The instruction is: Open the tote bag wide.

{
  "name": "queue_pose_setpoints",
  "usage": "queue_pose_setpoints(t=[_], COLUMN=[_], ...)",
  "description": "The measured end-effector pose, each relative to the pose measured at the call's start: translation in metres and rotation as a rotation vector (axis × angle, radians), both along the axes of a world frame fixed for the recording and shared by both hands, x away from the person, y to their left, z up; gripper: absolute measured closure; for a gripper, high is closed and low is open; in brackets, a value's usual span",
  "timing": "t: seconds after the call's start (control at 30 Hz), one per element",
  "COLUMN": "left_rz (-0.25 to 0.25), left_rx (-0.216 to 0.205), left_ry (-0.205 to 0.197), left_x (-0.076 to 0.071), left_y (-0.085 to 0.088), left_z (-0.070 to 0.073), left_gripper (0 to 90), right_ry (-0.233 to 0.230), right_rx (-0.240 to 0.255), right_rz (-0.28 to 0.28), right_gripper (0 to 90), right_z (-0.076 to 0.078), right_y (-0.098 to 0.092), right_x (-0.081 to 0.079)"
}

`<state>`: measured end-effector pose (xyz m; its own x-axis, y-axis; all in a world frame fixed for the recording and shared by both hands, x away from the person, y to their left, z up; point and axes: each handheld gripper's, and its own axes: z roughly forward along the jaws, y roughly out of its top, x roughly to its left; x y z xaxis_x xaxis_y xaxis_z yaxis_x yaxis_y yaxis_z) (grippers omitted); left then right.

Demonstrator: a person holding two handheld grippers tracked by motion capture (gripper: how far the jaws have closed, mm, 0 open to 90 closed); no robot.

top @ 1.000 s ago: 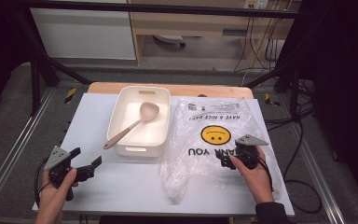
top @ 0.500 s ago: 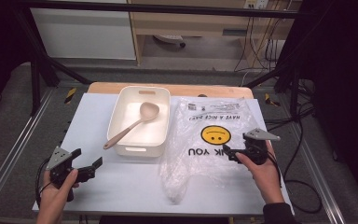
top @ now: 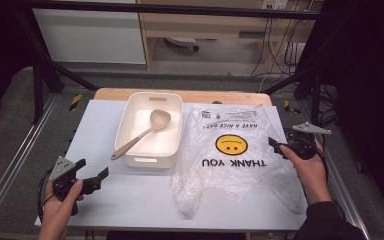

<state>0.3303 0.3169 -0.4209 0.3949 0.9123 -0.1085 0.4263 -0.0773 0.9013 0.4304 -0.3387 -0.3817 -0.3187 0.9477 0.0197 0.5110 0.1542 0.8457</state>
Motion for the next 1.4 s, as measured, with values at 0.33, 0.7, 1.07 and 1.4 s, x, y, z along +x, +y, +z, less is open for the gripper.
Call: queue_pose_setpoints(t=[0.33,0.7,1.07,1.4], left_rz=[0.005,0.013,0.015,0.015], left_rx=[0.007,0.016,0.016,0.024], left_ry=[0.012,0.025,0.027,0.031], left_x=[0.0,0.001,0.002,0.001], left_y=[0.0,0.0,0.001,0.001], left_z=[-0.002,-0.004,-0.004,-0.004], left_gripper=[7.0,7.5,7.6,7.7], right_ry=[0.132,0.182,0.183,0.163], right_rx=[0.049,0.05,-0.042,0.019], right_rz=[-0.078,-0.043,-0.029,-0.094], right_gripper=[27.4,43.2,83.3,90.0], right_z=[-0.046,-0.067,-0.072,-0.073], right_y=[-0.023,-0.027,-0.019,-0.017], right_x=[0.043,0.055,0.053,0.062])
